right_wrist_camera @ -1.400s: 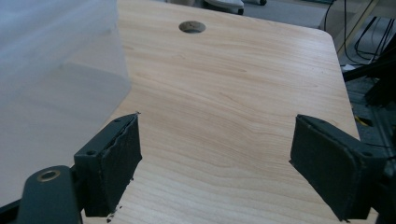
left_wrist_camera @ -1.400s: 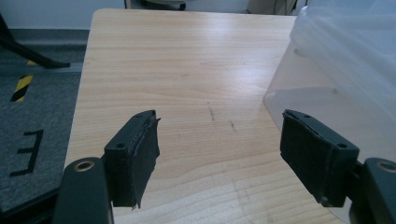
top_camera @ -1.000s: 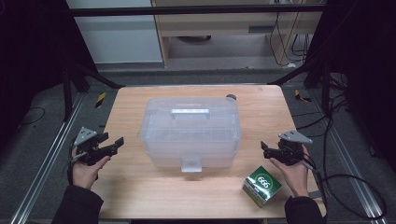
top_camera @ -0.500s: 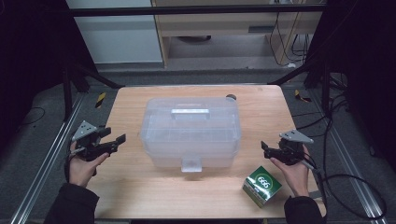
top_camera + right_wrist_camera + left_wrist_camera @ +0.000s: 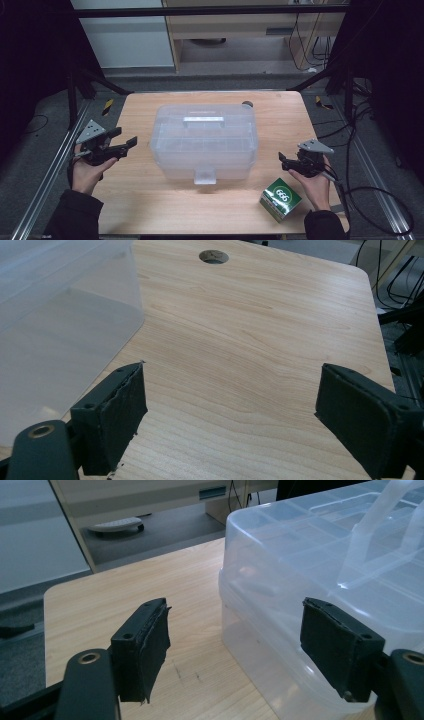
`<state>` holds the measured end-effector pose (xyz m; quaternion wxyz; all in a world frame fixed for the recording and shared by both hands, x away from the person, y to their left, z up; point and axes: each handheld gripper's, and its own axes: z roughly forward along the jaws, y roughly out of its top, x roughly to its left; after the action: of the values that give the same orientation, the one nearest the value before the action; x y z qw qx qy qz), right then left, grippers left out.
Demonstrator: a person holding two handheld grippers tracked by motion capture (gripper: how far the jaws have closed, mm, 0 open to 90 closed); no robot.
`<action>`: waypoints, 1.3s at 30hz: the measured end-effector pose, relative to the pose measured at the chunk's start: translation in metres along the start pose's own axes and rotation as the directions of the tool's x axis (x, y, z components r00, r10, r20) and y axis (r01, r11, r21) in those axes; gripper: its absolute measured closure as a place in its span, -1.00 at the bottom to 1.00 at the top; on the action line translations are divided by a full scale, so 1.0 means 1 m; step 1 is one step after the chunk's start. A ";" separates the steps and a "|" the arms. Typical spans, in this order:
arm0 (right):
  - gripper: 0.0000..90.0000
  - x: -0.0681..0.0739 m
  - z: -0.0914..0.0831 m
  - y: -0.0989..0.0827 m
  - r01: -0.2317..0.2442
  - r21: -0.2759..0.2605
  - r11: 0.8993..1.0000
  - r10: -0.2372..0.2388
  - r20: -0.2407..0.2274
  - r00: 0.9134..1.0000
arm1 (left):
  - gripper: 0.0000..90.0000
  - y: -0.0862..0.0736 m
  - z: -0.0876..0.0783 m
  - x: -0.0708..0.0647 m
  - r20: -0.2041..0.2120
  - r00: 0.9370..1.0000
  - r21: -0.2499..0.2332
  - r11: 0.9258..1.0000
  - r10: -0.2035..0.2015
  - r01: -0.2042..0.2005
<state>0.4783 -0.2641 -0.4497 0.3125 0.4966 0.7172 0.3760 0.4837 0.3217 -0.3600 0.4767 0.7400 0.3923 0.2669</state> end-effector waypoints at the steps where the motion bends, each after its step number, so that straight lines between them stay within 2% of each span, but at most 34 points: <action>1: -0.71 0.000 0.000 0.000 -0.001 0.001 1.000 0.001 -0.002 1.000 | -0.41 0.002 0.000 -0.001 -0.001 1.000 0.002 1.000 0.008 -0.008; 7: -0.71 0.000 0.000 0.000 -0.001 0.002 1.000 0.001 -0.001 1.000 | -0.40 0.014 0.001 -0.005 -0.003 0.999 -0.001 0.999 0.046 -0.046; 14: -0.72 0.000 0.000 0.000 0.001 0.001 1.000 -0.001 -0.004 1.000 | -0.39 0.032 0.001 -0.014 -0.013 0.994 0.000 0.994 0.112 -0.112; 22: -0.72 0.000 0.000 0.001 -0.002 0.001 1.000 0.003 -0.008 1.000 | -0.39 0.049 0.001 -0.024 0.000 0.988 0.000 0.988 0.155 -0.155; 24: -0.73 0.000 0.000 0.001 -0.006 -0.001 1.000 0.006 -0.006 1.000 | -0.39 0.055 0.001 -0.029 0.011 0.984 0.000 0.984 0.178 -0.178; 25: -0.73 0.000 0.000 0.001 -0.006 -0.001 1.000 0.006 -0.006 1.000 | -0.39 0.055 0.001 -0.029 0.011 0.984 0.000 0.984 0.178 -0.178; 30: -0.73 0.000 0.000 0.001 -0.002 0.000 1.000 0.002 -0.002 1.000 | -0.39 0.065 0.002 -0.037 0.013 0.973 0.013 0.973 0.232 -0.232; 32: -0.73 0.000 0.000 0.001 0.001 -0.002 1.000 -0.001 -0.002 1.000 | -0.39 0.067 0.002 -0.038 0.015 0.972 0.011 0.972 0.236 -0.237; 38: -0.73 -0.001 -0.001 0.001 -0.006 -0.005 1.000 0.006 -0.003 1.000 | -0.39 0.076 0.006 -0.048 0.030 0.959 0.014 0.959 0.283 -0.283; 39: -0.73 -0.001 -0.001 0.001 -0.006 -0.005 1.000 0.006 -0.003 1.000 | -0.39 0.076 0.006 -0.048 0.030 0.959 0.014 0.959 0.283 -0.283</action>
<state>0.4786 -0.2652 -0.4479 0.3118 0.4973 0.7152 0.3795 0.4865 0.2606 -0.2933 0.4323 0.7965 0.2782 0.3183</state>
